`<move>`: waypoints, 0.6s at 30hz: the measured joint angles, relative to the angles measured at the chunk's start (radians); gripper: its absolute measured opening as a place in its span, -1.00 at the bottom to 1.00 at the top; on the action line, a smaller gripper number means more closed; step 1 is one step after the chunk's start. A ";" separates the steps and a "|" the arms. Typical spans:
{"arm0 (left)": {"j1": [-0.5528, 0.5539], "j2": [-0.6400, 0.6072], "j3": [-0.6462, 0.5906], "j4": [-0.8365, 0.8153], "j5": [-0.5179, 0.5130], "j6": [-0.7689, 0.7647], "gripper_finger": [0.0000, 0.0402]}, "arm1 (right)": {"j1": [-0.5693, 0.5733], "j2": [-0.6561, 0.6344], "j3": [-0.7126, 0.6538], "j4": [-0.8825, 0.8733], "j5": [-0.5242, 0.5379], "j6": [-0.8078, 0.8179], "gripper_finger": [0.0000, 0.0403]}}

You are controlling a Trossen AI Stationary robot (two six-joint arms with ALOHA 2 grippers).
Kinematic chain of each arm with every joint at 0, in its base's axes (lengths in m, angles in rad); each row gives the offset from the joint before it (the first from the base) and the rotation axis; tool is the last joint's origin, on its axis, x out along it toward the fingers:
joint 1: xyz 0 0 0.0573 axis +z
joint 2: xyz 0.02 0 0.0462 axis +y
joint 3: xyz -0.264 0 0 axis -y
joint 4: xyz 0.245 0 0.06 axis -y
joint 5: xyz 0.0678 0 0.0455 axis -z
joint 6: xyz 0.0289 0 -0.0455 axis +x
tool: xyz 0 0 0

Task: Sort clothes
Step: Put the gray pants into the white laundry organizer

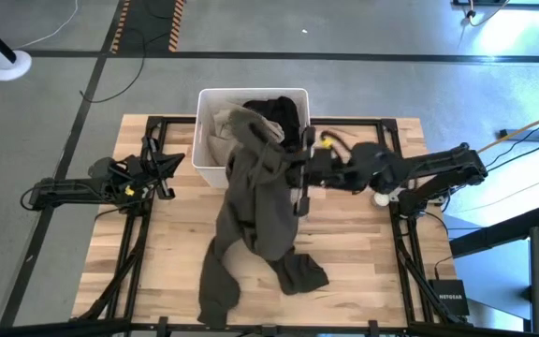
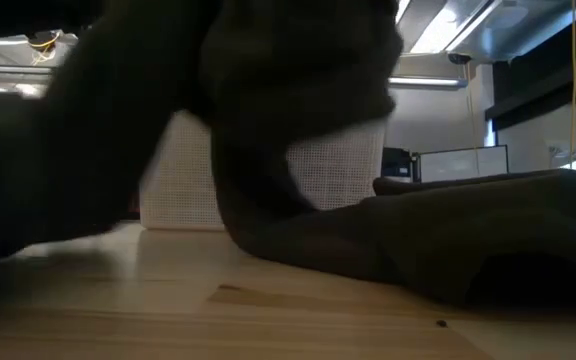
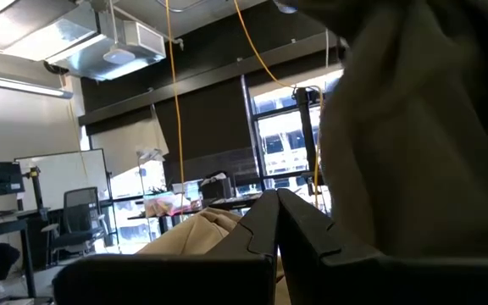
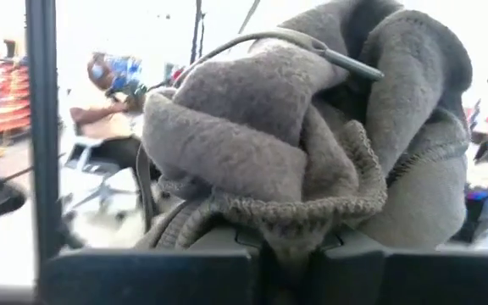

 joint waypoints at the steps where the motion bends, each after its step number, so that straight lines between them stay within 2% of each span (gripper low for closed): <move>1: 0.000 0.000 0.000 0.000 0.000 0.000 -1.00 | 0.000 0.000 0.027 -0.003 0.009 -0.022 -0.88; 8: 0.000 0.000 0.000 0.000 0.000 0.000 -1.00 | -0.020 0.005 0.247 -0.032 0.036 -0.162 -0.88; 12: 0.000 0.000 0.000 0.000 0.000 0.000 -1.00 | -0.067 0.005 0.364 -0.053 0.053 -0.204 -0.88; 18: 0.000 0.000 0.000 0.000 0.000 0.000 -1.00 | -0.166 0.026 0.508 -0.044 0.019 -0.251 -0.88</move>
